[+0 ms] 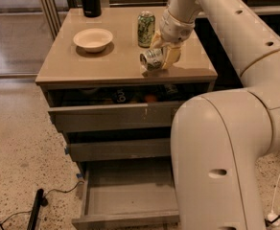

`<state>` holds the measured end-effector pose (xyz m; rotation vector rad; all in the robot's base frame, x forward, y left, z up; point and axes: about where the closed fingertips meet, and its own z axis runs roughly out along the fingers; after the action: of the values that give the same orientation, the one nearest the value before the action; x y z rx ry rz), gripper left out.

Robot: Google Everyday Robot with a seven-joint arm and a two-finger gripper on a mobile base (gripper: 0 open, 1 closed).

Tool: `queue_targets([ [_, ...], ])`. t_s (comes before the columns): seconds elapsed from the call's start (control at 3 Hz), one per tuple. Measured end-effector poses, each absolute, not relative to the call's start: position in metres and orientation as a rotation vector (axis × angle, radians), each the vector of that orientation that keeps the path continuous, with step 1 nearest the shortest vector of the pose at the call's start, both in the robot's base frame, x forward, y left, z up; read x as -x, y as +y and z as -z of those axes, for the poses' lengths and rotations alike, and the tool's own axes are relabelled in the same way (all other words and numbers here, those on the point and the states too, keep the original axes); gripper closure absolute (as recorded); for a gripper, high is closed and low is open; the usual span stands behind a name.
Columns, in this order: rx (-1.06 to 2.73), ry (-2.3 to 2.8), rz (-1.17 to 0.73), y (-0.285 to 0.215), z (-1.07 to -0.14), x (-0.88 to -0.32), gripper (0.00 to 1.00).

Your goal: Pick 7up can from bottom drawer and place on counter

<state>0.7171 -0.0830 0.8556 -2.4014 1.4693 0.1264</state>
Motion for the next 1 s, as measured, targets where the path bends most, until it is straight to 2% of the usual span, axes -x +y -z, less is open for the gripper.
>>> queue_targets([
  [0.67, 2.387, 1.371, -0.037, -0.077, -0.832, -0.738, 1.0],
  [1.0, 2.363, 1.33, 0.006, -0.071, -0.823, -0.742, 0.96],
])
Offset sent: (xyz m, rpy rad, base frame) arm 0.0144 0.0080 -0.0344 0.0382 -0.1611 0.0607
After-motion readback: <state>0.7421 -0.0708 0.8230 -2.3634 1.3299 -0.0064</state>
